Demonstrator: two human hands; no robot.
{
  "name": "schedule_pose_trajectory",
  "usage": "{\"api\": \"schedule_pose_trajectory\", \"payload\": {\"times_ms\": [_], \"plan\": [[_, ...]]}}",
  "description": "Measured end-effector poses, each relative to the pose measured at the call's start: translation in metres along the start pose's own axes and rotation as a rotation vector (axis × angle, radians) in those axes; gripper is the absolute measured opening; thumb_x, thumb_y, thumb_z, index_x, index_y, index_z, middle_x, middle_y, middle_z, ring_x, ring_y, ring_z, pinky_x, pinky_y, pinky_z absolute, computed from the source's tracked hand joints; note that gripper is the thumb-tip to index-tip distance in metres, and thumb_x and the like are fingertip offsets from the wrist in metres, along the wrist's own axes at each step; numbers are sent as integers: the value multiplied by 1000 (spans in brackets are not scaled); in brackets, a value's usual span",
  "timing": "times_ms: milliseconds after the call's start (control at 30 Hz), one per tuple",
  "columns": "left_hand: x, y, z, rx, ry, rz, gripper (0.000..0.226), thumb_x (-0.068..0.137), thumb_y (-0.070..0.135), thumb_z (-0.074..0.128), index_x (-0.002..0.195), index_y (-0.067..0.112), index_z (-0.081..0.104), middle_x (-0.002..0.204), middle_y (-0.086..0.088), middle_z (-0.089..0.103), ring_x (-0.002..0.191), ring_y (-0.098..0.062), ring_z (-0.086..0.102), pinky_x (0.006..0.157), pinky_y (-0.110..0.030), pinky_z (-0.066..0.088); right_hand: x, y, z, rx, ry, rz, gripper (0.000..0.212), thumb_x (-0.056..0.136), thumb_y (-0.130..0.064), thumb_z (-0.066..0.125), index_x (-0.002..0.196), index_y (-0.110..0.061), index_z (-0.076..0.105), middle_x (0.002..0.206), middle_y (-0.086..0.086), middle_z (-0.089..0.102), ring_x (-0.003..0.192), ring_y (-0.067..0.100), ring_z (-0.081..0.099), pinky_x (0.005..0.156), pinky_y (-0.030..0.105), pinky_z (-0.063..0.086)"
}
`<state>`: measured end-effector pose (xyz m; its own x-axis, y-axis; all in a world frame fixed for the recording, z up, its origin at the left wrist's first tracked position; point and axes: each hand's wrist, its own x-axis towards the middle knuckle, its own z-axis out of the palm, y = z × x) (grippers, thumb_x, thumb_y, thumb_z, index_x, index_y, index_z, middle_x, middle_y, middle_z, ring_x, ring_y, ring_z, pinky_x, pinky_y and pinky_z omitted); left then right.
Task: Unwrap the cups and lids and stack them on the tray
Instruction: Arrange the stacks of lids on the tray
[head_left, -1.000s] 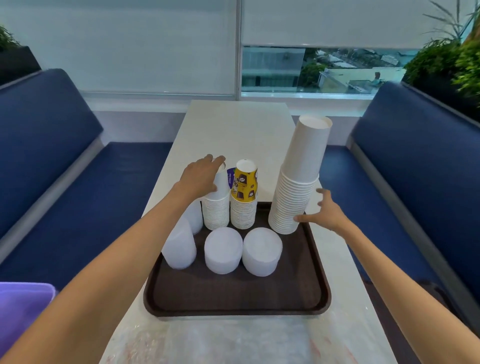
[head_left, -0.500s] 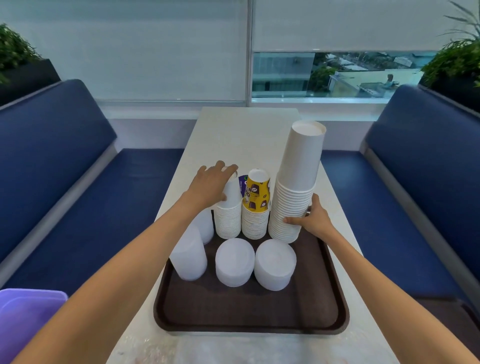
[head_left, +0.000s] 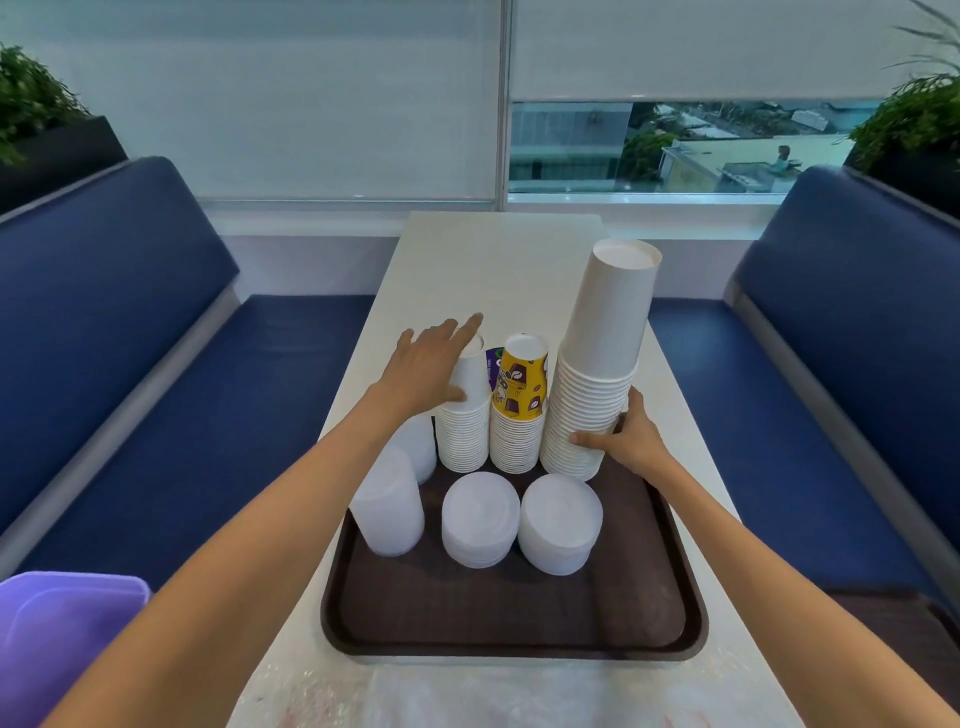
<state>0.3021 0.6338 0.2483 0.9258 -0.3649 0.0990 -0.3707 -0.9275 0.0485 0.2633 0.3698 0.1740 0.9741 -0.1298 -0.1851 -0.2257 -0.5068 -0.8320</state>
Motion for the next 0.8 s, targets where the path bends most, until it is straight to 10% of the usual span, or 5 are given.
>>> {"api": "schedule_pose_trajectory", "payload": {"times_ms": [233, 400, 800], "plan": [[-66, -30, -15, -486, 174, -277, 78, 86, 46, 63, 149, 19, 24, 153, -5, 31, 138, -24, 32, 107, -39, 33, -34, 14, 4, 142, 56, 74, 81, 85, -35, 68, 147, -12, 22, 144, 15, 42, 126, 30, 48, 97, 37, 42], [-118, -42, 8, -643, -11, -425, 77, 78, 56, 66, 143, 26, 36, 148, -4, 37, 133, -23, 38, 105, -39, 37, -60, 39, 14, 191, 37, 161, 64, 88, -46, 58, 140, -12, 38, 143, 10, 44, 125, 28, 48, 101, 38, 41], [-149, -25, 45, -635, -172, -410, 80, 78, 42, 74, 143, 26, 30, 146, 0, 38, 128, -20, 40, 98, -31, 39, -100, 53, 38, 382, -19, 266, 69, 90, -44, 57, 147, -21, 26, 150, 12, 34, 133, 33, 39, 105, 52, 36]]}}
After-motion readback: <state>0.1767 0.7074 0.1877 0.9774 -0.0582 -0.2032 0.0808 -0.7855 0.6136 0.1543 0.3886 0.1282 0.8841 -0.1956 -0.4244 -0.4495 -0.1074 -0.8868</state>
